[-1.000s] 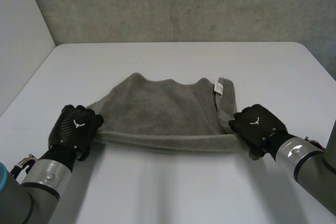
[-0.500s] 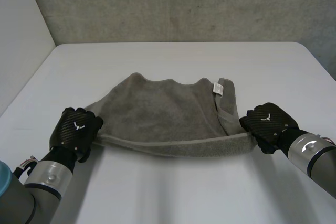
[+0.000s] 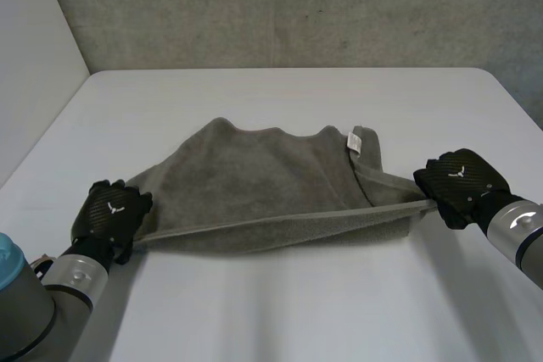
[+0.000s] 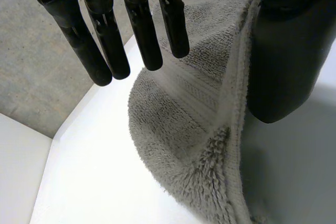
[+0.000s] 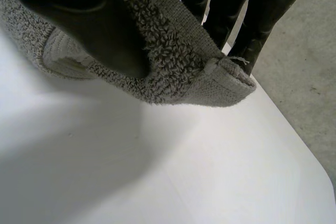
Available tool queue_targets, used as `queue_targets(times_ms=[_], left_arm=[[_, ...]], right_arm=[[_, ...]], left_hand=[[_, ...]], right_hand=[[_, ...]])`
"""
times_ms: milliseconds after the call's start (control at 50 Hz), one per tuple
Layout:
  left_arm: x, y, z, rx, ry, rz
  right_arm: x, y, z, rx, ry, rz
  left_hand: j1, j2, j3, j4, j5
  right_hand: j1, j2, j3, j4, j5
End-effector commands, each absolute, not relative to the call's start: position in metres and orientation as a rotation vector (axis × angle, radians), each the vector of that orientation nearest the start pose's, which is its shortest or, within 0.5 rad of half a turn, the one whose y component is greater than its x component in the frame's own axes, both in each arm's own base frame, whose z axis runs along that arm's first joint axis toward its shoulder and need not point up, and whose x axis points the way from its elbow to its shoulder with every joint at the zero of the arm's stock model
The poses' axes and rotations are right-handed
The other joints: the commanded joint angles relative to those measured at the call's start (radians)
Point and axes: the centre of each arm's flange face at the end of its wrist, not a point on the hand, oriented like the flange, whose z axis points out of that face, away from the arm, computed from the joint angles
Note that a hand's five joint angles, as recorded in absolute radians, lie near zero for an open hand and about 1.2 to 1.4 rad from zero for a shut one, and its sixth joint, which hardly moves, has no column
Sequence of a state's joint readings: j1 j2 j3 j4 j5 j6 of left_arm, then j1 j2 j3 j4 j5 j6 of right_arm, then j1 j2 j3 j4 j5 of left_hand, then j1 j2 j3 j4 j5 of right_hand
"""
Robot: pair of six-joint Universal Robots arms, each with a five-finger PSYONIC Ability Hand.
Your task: Fold the towel.
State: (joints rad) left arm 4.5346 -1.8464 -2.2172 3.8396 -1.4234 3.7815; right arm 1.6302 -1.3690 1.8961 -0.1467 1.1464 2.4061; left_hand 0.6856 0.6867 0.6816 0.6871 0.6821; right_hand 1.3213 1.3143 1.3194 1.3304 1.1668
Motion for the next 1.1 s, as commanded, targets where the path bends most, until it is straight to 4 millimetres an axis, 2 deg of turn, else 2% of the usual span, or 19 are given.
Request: queue_targets(times_ms=[20, 120, 240, 340, 380, 400, 420, 440, 460, 480, 500, 520, 540, 660, 720, 760, 880, 980, 1100], left_arm=[[-0.189, -0.232, 0.113, 1.056, 2.092, -1.832], [-0.189, -0.231, 0.113, 1.065, 2.118, -1.815], [-0.19, -0.232, 0.122, 1.079, 2.095, -1.862], [-0.19, -0.234, 0.162, 1.024, 1.937, -2.011], [-0.191, -0.232, 0.202, 0.966, 1.793, -2.137], [-0.191, -0.232, 0.202, 0.966, 1.792, -2.138], [-0.193, -0.229, 0.227, 0.935, 1.719, -2.212], [-0.193, -0.226, 0.252, 0.905, 1.676, -2.271], [-0.193, -0.226, 0.252, 0.904, 1.675, -2.271], [-0.194, -0.22, 0.278, 0.872, 1.651, -2.328], [-0.194, -0.215, 0.304, 0.838, 1.638, -2.382], [-0.194, -0.214, 0.304, 0.838, 1.638, -2.383], [-0.193, -0.21, 0.329, 0.802, 1.636, -2.434], [-0.19, -0.201, 0.386, 0.718, 1.722, -2.532], [-0.19, -0.205, 0.39, 0.71, 1.746, -2.525], [-0.193, -0.223, 0.38, 0.721, 1.823, -2.473], [-0.199, -0.252, 0.345, 0.761, 2.005, -2.339], [-0.208, -0.291, 0.284, 0.821, 2.233, -2.127], [-0.221, -0.327, 0.247, 0.939, 2.234, -1.999]], right_arm=[[0.186, -0.269, 0.17, -1.323, 2.23, -1.815], [0.186, -0.269, 0.171, -1.314, 2.23, -1.819], [0.186, -0.27, 0.174, -1.306, 2.23, -1.829], [0.184, -0.272, 0.206, -1.225, 2.193, -1.937], [0.184, -0.266, 0.25, -1.171, 2.115, -2.062], [0.184, -0.266, 0.25, -1.17, 2.114, -2.063], [0.182, -0.263, 0.272, -1.16, 2.079, -2.12], [0.182, -0.263, 0.272, -1.16, 2.079, -2.12], [0.181, -0.259, 0.295, -1.151, 2.048, -2.175], [0.177, -0.257, 0.317, -1.141, 2.03, -2.225], [0.177, -0.257, 0.317, -1.141, 2.03, -2.226], [0.173, -0.254, 0.337, -1.134, 2.021, -2.269], [0.168, -0.25, 0.358, -1.123, 2.015, -2.313], [0.163, -0.237, 0.404, -1.118, 2.01, -2.353], [0.163, -0.232, 0.417, -1.134, 2.025, -2.343], [0.162, -0.234, 0.415, -1.158, 2.055, -2.314], [0.165, -0.265, 0.376, -1.329, 2.19, -2.131], [0.183, -0.285, 0.338, -1.439, 2.251, -1.95], [0.205, -0.318, 0.295, -1.535, 2.352, -1.815]], left_hand=[[0.045, 0.044, 0.049, 0.043, -0.126], [0.71, 0.709, 0.714, 0.709, 0.539], [0.711, 0.71, 0.715, 0.709, 0.54], [0.711, 0.71, 0.715, 0.709, 0.54], [0.711, 0.71, 0.715, 0.709, 0.54], [0.711, 0.71, 0.715, 0.709, 0.54], [0.711, 0.71, 0.715, 0.709, 0.54], [0.711, 0.71, 0.715, 0.709, 0.54], [0.711, 0.71, 0.715, 0.709, 0.54], [0.711, 0.71, 0.715, 0.709, 0.54], [0.711, 0.71, 0.715, 0.709, 0.54], [0.711, 0.71, 0.715, 0.709, 0.54], [0.711, 0.71, 0.715, 0.709, 0.54], [0.711, 0.71, 0.715, 0.709, 0.54], [0.711, 0.71, 0.715, 0.709, 0.54], [0.711, 0.71, 0.715, 0.709, 0.54], [0.711, 0.71, 0.715, 0.709, 0.54], [0.711, 0.71, 0.715, 0.709, 0.54], [0.711, 0.71, 0.715, 0.709, 0.54]], right_hand=[[0.075, 0.082, 0.077, 0.066, 0.055], [0.075, 0.082, 0.077, 0.066, 0.055], [0.075, 0.082, 0.077, 0.066, 0.055], [0.075, 0.082, 0.077, 0.066, 0.055], [0.075, 0.082, 0.077, 0.066, 0.055], [0.075, 0.082, 0.077, 0.066, 0.055], [0.075, 0.082, 0.077, 0.066, 0.055], [0.075, 0.082, 0.077, 0.066, 0.055], [0.075, 0.082, 0.077, 0.066, 0.055], [0.075, 0.082, 0.077, 0.066, 0.055], [0.075, 0.082, 0.077, 0.066, 0.055], [0.075, 0.082, 0.077, 0.066, 0.055], [0.075, 0.082, 0.077, 0.066, 0.055], [0.075, 0.082, 0.077, 0.066, 0.055], [0.075, 0.082, 0.077, 0.066, 0.055], [0.075, 0.082, 0.077, 0.066, 0.055], [0.075, 0.082, 0.077, 0.066, 0.055], [0.075, 0.082, 0.077, 0.066, 0.055], [0.075, 0.082, 0.077, 0.066, 0.055]])
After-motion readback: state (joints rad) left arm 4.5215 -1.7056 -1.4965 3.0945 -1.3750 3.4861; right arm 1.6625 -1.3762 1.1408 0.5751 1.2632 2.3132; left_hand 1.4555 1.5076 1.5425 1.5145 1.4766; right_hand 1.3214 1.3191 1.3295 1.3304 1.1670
